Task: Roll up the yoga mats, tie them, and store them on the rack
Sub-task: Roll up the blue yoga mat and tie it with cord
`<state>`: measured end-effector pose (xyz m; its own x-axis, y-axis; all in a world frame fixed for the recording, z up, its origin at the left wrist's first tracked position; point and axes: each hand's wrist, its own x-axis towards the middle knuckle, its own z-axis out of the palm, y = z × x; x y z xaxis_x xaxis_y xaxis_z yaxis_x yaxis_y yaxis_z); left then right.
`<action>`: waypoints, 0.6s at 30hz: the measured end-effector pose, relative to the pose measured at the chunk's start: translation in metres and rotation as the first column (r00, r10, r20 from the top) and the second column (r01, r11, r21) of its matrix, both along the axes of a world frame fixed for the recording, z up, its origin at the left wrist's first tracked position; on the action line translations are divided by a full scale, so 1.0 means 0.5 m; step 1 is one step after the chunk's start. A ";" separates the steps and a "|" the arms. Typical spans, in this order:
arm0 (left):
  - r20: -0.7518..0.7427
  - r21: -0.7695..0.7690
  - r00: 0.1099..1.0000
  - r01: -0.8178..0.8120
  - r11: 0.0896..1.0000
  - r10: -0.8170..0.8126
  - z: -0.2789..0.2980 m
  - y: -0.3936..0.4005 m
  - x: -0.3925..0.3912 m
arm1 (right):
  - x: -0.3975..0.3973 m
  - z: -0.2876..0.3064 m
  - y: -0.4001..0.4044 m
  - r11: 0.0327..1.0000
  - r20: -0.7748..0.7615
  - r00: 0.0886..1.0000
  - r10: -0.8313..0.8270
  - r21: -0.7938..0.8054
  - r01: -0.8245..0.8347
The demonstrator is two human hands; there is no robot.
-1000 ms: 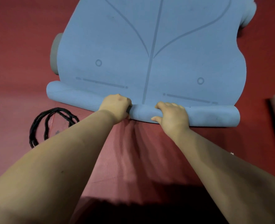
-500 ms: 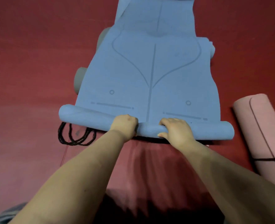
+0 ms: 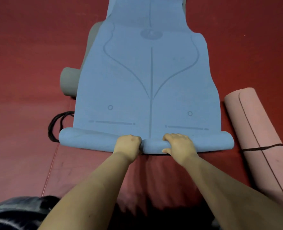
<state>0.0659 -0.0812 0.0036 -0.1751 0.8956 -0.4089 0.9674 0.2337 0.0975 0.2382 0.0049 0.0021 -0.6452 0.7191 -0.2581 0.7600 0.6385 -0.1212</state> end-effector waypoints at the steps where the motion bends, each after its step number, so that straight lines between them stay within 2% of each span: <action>1: 0.005 -0.011 1.000 -0.004 1.000 0.004 -0.016 0.002 -0.003 | -0.001 -0.016 0.003 1.000 -0.001 1.000 -0.002 -0.026 0.002; 5: 0.031 -0.058 0.999 -0.014 0.998 0.016 -0.071 0.018 -0.017 | -0.007 -0.071 0.008 0.998 -0.039 0.999 -0.013 -0.065 0.011; 9: 0.039 -0.065 0.999 0.004 0.998 -0.002 -0.102 0.043 -0.024 | -0.002 -0.124 0.004 0.992 -0.181 0.978 -0.106 -0.081 0.092; 14: 0.150 -0.094 0.988 -0.022 0.995 0.036 -0.111 0.075 -0.049 | -0.006 -0.148 -0.046 0.990 -0.251 0.968 -0.001 0.136 0.037; 18: 0.202 -0.154 0.979 -0.002 0.988 0.034 -0.110 0.106 -0.070 | -0.027 -0.169 -0.059 0.983 -0.261 0.965 0.008 0.180 0.040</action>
